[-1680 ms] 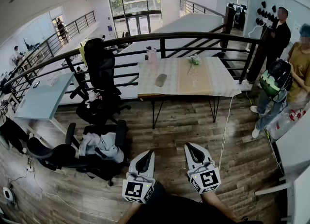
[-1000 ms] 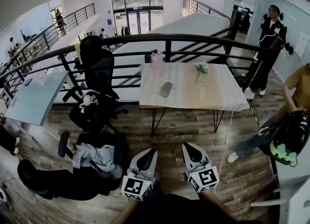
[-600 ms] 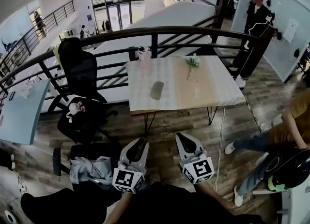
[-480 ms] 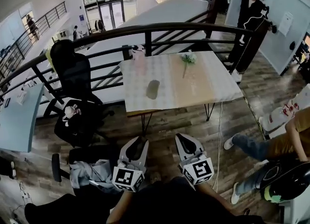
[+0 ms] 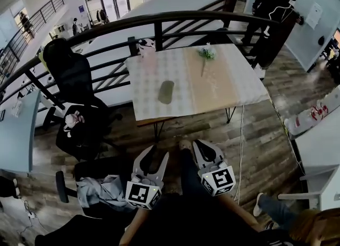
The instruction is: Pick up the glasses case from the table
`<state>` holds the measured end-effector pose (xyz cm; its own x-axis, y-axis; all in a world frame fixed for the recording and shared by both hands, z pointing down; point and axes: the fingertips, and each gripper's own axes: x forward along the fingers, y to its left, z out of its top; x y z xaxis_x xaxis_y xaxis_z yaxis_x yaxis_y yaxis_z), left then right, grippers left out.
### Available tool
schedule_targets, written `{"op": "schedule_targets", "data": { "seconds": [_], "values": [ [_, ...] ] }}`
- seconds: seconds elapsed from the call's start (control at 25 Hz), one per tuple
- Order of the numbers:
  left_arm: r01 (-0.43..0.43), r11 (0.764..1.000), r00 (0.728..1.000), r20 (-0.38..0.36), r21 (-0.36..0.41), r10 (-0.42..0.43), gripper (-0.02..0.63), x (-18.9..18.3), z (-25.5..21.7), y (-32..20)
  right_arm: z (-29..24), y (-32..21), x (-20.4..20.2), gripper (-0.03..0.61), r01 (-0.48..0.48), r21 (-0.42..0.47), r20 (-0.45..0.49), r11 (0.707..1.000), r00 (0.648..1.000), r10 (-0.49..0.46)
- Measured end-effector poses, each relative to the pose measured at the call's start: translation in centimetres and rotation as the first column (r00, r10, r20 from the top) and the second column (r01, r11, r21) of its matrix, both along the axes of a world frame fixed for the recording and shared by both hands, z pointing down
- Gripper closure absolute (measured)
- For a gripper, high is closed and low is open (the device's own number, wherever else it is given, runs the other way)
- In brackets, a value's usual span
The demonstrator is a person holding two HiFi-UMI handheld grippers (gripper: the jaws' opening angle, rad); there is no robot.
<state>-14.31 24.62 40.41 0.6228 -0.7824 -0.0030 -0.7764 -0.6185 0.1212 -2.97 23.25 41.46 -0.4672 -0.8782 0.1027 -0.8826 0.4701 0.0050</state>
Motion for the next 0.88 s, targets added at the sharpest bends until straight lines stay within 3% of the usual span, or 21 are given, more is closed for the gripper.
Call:
{"op": "schedule_targets", "data": {
  "seconds": [0.24,0.64,0.88],
  "values": [
    [0.139,0.990,0.990,-0.017,0.016,-0.138,0.440,-2.6,0.6,-7.3,-0.1,-8.6,-0.9,0.566,0.060,0.050,-0.016,0.997,0.998,-0.059],
    [0.163,0.987,0.985,0.063,-0.001,-0.163,0.394,2.3,1.3,-25.2,-0.1,-27.5,2.2,0.566,0.148,0.051,-0.039,0.988,0.988,-0.146],
    [0.205,0.977,0.975,0.095,-0.056,-0.199,0.380,3.9,4.8,-32.8,2.2,-36.2,3.3,0.566,0.223,0.012,-0.041,0.975,0.974,-0.223]
  ]
}}
